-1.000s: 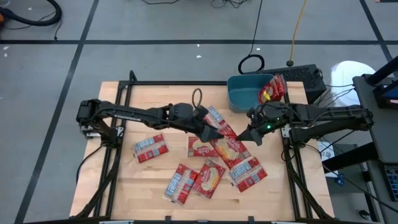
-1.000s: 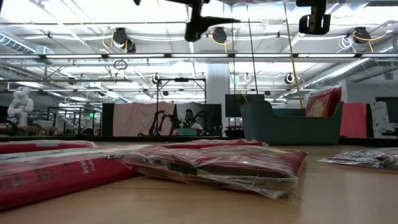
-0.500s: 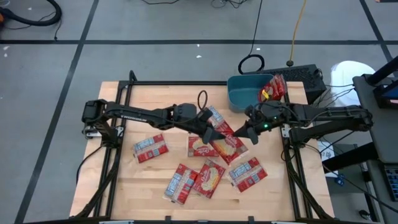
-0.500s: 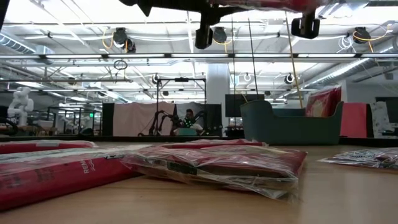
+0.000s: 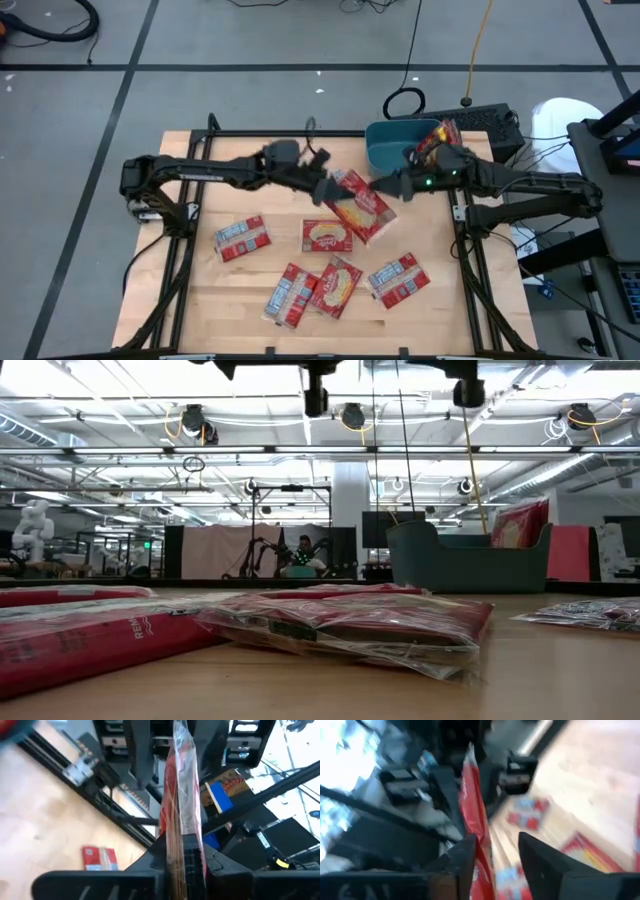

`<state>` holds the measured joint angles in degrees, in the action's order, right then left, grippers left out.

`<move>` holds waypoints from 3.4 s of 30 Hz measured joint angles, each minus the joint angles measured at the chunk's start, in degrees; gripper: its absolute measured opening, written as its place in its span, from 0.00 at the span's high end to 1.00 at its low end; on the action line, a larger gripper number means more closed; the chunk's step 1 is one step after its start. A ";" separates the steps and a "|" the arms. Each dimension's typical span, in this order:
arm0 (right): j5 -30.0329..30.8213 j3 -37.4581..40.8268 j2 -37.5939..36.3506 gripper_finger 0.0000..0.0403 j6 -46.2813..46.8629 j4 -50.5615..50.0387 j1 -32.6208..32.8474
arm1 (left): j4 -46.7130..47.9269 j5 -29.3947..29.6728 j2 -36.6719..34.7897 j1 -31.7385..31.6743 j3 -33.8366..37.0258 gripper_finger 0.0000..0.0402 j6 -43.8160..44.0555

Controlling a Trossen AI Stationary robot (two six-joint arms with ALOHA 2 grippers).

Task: Sort popcorn bags into baskets
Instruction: Put the popcorn bag into the blue bin

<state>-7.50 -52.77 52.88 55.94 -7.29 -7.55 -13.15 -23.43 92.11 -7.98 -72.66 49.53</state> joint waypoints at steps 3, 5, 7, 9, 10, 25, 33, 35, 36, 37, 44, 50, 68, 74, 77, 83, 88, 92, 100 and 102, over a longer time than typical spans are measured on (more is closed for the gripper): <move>3.75 0.00 -0.70 0.57 4.42 5.21 -2.35 | -1.07 -0.10 -2.17 -3.36 -0.10 0.94 -1.96; 7.19 0.00 -1.28 0.55 6.45 7.93 -3.43 | -0.94 -0.01 -3.44 -5.81 -0.10 0.94 -3.33; 9.88 0.00 -1.88 0.55 8.17 8.37 -4.55 | -1.67 0.26 -4.12 -8.33 -0.09 0.94 -4.16; 10.72 0.00 -2.38 0.55 8.95 8.58 -5.60 | -1.95 0.27 -4.72 -10.66 -0.09 0.91 -4.55; 10.97 0.02 -2.64 0.55 9.36 8.61 -6.23 | -1.97 0.27 -4.94 -11.79 -0.09 0.89 -4.55; 19.54 -14.47 -2.67 0.55 -0.55 -4.68 -7.22 | -15.56 -3.67 -6.03 -19.27 -0.04 0.92 -1.51; 17.86 -14.78 -1.45 0.51 -8.61 -5.10 -7.39 | -21.68 2.59 -6.02 -19.69 -0.02 0.90 1.01; 17.94 -14.78 -1.02 0.47 -8.67 -5.22 -7.45 | -22.14 2.73 -6.03 -19.44 -0.03 0.94 1.94; 17.92 -14.78 -0.73 0.45 -8.52 -5.08 -7.75 | -22.17 2.81 -6.03 -19.24 -0.04 0.94 2.08; 17.86 -14.78 -0.54 0.43 -8.03 -4.96 -8.18 | -22.36 3.08 -6.02 -19.05 -0.02 0.94 2.09; 10.90 -14.78 1.50 0.33 -5.72 -4.55 -11.78 | -23.68 9.13 -6.00 -17.47 -0.02 0.88 0.97; 7.52 -14.78 3.85 0.35 -4.57 1.65 -13.13 | -23.51 9.31 -5.04 -15.90 -0.02 0.89 -1.46; 4.24 -14.75 8.98 0.66 -7.84 11.54 -13.38 | -22.48 11.51 -3.49 -13.47 -0.02 0.91 -2.09; 4.39 -14.75 8.99 0.85 -9.70 11.71 -13.53 | -22.03 11.53 -3.49 -13.41 -0.02 0.91 -1.71; 4.39 -14.75 8.99 0.93 -10.09 11.78 -13.91 | -21.83 11.56 -3.49 -13.35 -0.02 0.86 -1.55; 4.19 -14.73 8.28 0.98 -7.62 11.16 -14.21 | -21.46 11.35 -3.85 -12.92 -0.02 0.70 -1.23; 4.34 -14.73 5.94 0.97 -7.29 6.63 -14.22 | -20.89 10.83 -4.56 -13.51 -0.02 0.49 -1.13; 4.41 -14.73 3.86 0.97 -7.16 2.46 -15.36 | -17.61 10.49 -6.17 -14.73 -0.07 0.35 -3.74; 4.46 -15.04 1.45 0.97 -4.52 -8.54 -16.14 | -4.32 10.43 -8.95 -17.68 -0.07 0.26 -7.83; 4.47 -16.43 1.50 0.97 -4.66 -9.18 -16.11 | -1.00 10.28 -9.28 -18.44 -0.07 0.27 -9.81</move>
<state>-3.03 -69.21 54.38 51.28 -16.47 -23.66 -14.14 -13.15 82.83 -26.42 -72.73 39.71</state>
